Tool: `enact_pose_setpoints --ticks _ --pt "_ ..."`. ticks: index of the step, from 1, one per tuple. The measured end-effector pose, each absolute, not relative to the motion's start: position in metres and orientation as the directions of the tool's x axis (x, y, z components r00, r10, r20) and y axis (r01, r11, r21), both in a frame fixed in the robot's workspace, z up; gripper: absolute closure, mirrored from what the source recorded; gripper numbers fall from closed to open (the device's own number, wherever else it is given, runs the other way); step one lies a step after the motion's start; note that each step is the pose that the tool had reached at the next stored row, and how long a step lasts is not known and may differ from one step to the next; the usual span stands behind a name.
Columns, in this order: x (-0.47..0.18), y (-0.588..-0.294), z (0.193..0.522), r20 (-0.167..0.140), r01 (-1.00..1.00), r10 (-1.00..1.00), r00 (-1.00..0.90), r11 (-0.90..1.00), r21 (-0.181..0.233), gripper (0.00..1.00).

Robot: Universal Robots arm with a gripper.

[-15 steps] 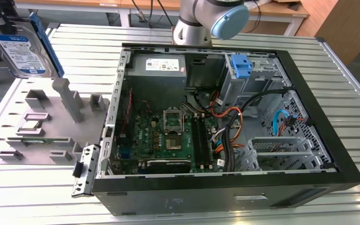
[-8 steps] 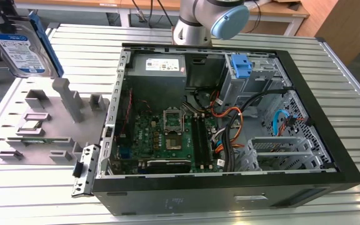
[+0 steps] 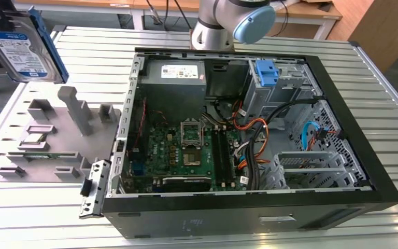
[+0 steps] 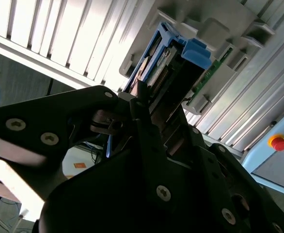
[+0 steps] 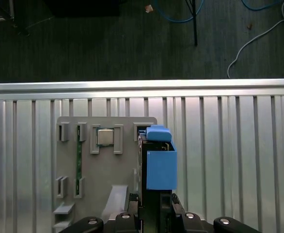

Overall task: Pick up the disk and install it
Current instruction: 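Pick up the disk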

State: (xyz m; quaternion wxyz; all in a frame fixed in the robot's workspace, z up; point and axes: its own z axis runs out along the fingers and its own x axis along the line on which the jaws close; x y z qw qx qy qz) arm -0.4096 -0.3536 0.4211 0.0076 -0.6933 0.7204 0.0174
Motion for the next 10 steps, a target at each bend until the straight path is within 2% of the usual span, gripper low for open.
enact_pose_setpoints --ticks 10 --pt "-0.410 -0.354 0.434 -0.035 -0.999 -0.999 -0.038 0.038 0.014 0.65"
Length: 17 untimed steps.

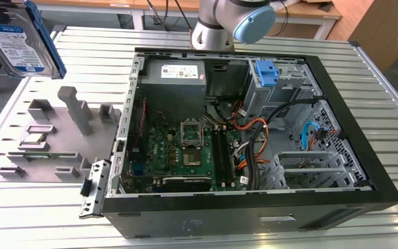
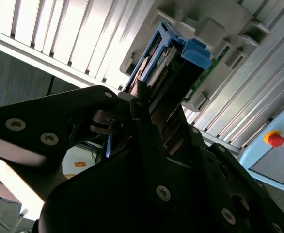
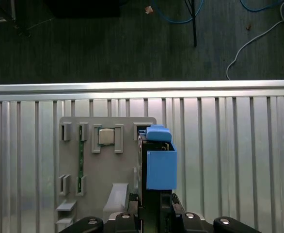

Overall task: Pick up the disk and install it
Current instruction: 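Pick up the disk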

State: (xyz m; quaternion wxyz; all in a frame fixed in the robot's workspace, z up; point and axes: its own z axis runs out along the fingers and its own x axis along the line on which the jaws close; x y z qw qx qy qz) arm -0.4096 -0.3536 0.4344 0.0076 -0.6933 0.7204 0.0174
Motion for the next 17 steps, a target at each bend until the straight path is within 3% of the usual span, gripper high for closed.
enact_pose_setpoints --ticks 17 --pt "-0.4096 -0.3536 0.4422 -0.035 -0.999 -0.999 -0.038 0.038 0.015 0.65"
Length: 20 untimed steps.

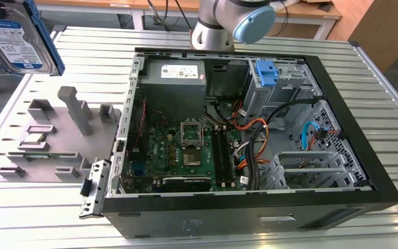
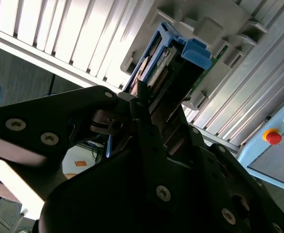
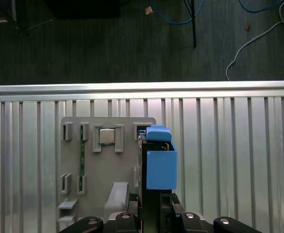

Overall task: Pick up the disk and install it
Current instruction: 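Pick up the disk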

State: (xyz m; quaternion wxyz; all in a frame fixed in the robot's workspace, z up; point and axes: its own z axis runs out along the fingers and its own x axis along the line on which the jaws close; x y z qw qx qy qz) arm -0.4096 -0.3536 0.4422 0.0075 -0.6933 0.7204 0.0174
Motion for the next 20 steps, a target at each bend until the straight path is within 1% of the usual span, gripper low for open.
enact_pose_setpoints --ticks 20 --pt "-0.4090 -0.3536 0.4487 -0.035 -0.999 -0.999 -0.038 0.038 0.015 0.65"
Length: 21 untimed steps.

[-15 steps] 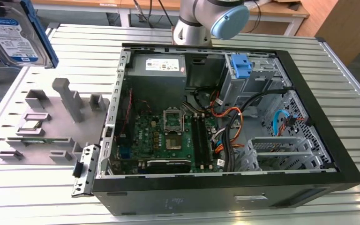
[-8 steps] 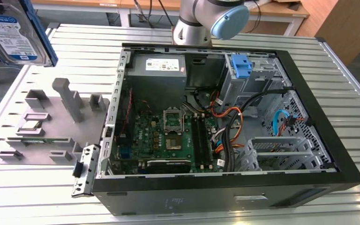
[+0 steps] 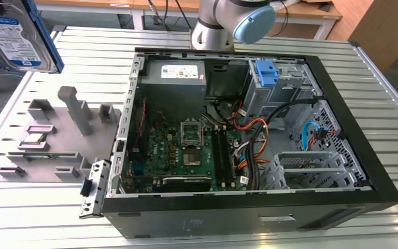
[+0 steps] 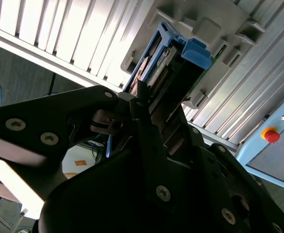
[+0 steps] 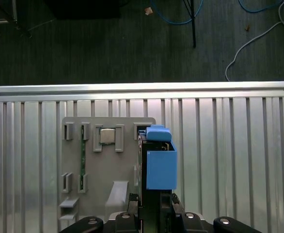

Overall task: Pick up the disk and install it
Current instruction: 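Pick up the disk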

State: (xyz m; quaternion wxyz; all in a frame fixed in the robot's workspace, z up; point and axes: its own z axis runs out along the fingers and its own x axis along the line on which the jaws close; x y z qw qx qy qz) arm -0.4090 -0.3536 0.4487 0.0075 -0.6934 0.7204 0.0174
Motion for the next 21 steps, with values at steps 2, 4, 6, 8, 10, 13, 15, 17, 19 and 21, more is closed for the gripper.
enact_pose_setpoints --ticks 2,4,6,8,10,13,15,17,19,21 --pt "-0.4088 -0.3536 0.4486 -0.035 -0.999 -0.999 -0.039 0.038 0.015 0.65" --pt "-0.4087 -0.3536 0.4486 -0.035 -0.999 -0.999 -0.038 0.038 0.015 0.65" --pt "-0.4087 -0.3536 0.4490 -0.035 -0.999 -0.999 -0.038 0.038 0.015 0.65" --pt "-0.4087 -0.3536 0.4496 -0.035 -0.999 -0.999 -0.038 0.038 0.015 0.65" --pt "-0.4087 -0.3536 0.4499 -0.035 -0.999 -0.999 -0.038 0.038 0.014 0.65" --pt "-0.4087 -0.3536 0.4500 -0.035 -0.999 -0.999 -0.038 0.038 0.015 0.65" --pt "-0.4087 -0.3536 0.4500 -0.035 -0.999 -0.999 -0.038 0.038 0.015 0.65" --pt "-0.4077 -0.3536 0.4502 -0.035 -0.999 -0.999 -0.038 0.038 0.015 0.65" --pt "-0.4067 -0.3536 0.4501 -0.035 -0.999 -0.999 -0.038 0.038 0.015 0.65" --pt "-0.4065 -0.3536 0.4501 -0.035 -0.999 -0.999 -0.039 0.038 0.015 0.65"
